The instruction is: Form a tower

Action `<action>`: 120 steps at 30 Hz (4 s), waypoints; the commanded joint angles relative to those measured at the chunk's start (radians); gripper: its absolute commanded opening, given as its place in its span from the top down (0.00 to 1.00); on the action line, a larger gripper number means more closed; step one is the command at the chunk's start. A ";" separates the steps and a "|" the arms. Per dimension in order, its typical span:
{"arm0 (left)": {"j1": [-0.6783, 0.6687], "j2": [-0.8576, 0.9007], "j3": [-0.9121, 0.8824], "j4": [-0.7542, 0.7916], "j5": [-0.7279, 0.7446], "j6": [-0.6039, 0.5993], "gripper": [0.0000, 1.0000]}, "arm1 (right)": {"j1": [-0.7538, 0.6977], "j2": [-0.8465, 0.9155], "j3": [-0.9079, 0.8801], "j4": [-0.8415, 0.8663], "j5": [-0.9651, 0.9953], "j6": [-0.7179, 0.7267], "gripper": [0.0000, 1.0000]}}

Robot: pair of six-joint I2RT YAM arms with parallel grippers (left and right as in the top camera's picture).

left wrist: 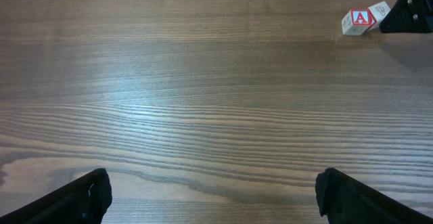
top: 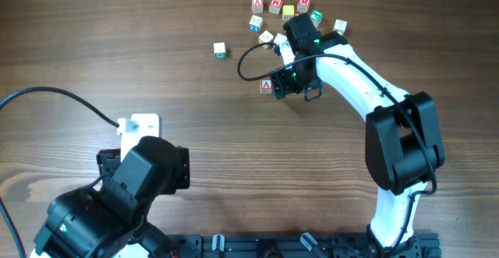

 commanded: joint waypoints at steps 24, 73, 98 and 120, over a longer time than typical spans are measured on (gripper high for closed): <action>0.002 -0.002 0.002 0.002 -0.002 0.008 0.00 | -0.002 0.088 -0.002 0.108 0.033 -0.097 0.28; 0.002 -0.002 0.002 0.002 -0.002 0.008 0.00 | 0.208 0.064 0.171 -0.028 0.301 0.344 0.69; 0.002 -0.002 0.002 0.002 -0.002 0.008 0.00 | 0.202 0.044 0.302 0.002 0.278 0.356 0.01; 0.002 -0.002 0.002 0.002 -0.002 0.008 0.00 | -0.091 0.336 0.533 0.298 0.243 0.512 0.04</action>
